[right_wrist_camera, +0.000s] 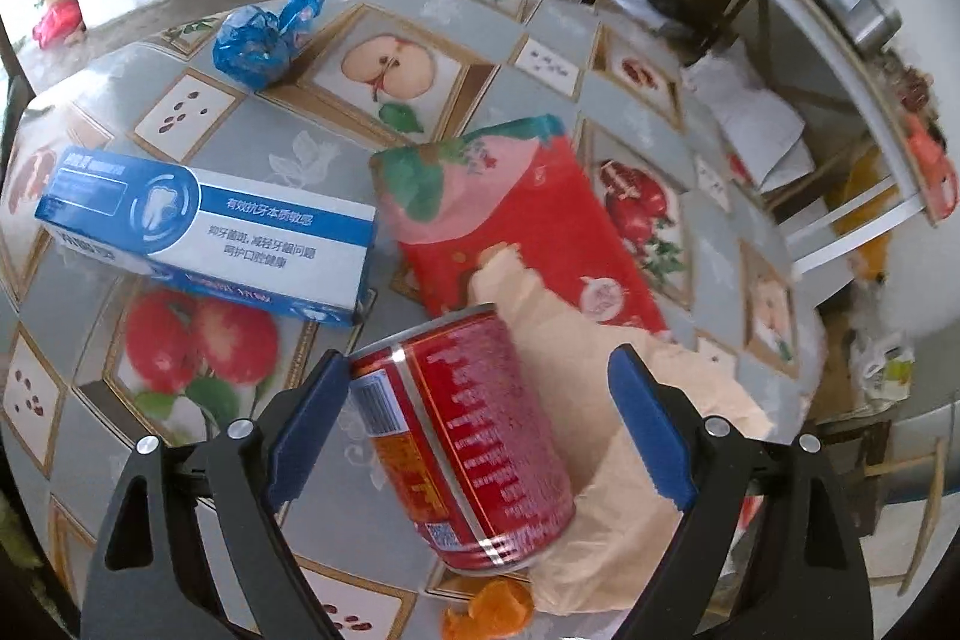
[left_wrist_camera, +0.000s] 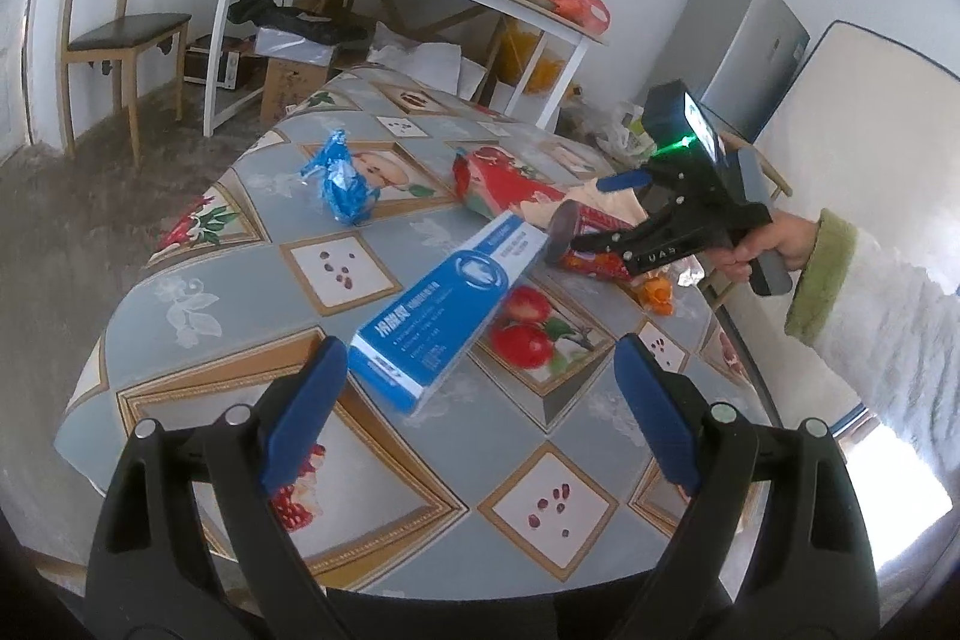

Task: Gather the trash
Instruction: 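Grasp the red can with the right gripper while left grasps the blue plastic bag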

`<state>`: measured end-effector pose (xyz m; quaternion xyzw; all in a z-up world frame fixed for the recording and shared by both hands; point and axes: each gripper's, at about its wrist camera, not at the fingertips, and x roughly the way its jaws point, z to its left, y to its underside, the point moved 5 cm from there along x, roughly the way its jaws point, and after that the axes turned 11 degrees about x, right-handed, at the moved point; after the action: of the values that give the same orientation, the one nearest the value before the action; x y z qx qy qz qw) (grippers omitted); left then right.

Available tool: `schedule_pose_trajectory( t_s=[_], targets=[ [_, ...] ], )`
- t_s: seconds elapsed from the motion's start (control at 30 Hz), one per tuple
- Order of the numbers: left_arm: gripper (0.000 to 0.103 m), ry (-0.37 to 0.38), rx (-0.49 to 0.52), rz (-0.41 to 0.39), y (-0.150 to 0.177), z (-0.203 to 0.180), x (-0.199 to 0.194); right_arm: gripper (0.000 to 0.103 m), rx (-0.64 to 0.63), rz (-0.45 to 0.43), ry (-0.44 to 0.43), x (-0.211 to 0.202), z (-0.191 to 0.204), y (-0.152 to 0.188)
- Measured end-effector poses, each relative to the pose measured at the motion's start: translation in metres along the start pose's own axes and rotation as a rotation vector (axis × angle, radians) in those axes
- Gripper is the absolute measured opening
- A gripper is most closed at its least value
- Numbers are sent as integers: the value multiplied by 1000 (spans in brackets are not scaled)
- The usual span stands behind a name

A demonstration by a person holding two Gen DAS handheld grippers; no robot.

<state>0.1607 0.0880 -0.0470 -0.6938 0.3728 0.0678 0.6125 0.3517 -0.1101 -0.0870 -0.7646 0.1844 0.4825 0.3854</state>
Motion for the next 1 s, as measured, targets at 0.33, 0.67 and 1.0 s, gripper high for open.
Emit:
schedule_pose_trajectory(
  t_s=[0.33, 0.67, 1.0],
  targets=[
    [86, -33, -92, 86, -61, 66, 36, 66, 109, 25, -12, -1, 10, 10],
    [70, -162, -105, 247, -95, 112, 133, 65, 308, 32, -79, -23, 28, 35],
    [34, -186, -158, 345, -87, 127, 173, 63, 502, 2, -123, -46, 27, 67]
  ],
)
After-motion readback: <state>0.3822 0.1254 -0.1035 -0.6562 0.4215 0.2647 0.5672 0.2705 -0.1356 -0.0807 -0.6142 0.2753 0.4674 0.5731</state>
